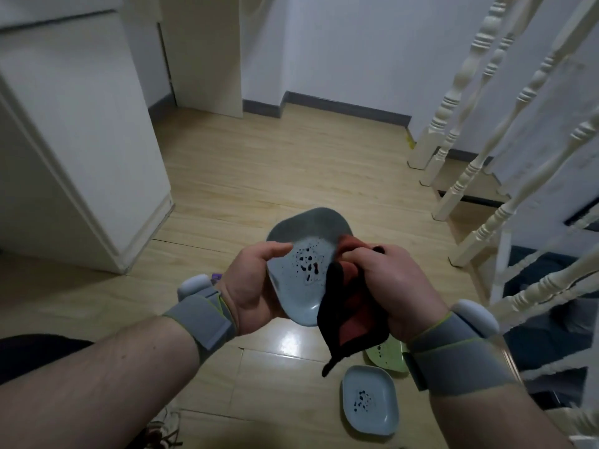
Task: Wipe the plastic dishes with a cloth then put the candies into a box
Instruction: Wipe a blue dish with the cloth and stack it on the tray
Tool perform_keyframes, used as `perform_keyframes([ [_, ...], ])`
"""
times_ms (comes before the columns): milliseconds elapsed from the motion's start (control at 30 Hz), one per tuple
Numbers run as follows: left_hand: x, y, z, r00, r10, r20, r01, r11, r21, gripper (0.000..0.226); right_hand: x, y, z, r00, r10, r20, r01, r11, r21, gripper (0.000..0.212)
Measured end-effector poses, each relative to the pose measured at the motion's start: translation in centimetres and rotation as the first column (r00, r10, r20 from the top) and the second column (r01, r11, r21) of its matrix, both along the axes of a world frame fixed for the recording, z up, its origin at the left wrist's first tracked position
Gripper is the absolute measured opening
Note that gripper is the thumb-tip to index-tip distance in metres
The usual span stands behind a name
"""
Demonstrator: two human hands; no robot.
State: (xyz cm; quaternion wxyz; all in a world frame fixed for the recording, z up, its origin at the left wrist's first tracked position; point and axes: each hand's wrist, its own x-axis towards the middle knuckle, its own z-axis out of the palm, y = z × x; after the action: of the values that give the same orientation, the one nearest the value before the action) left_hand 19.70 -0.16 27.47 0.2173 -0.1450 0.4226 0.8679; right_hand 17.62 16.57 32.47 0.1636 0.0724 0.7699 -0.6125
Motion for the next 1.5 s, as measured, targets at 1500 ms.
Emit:
perform_keyframes([
  [1500, -0.4, 0.0, 1.2, 0.980, 0.047, -0.191, -0.060, 0.996, -0.066, 0.064, 1.5, -0.5, -3.4, 0.709, 0.690, -0.145, -0.153, 0.352, 0.924, 0.043],
])
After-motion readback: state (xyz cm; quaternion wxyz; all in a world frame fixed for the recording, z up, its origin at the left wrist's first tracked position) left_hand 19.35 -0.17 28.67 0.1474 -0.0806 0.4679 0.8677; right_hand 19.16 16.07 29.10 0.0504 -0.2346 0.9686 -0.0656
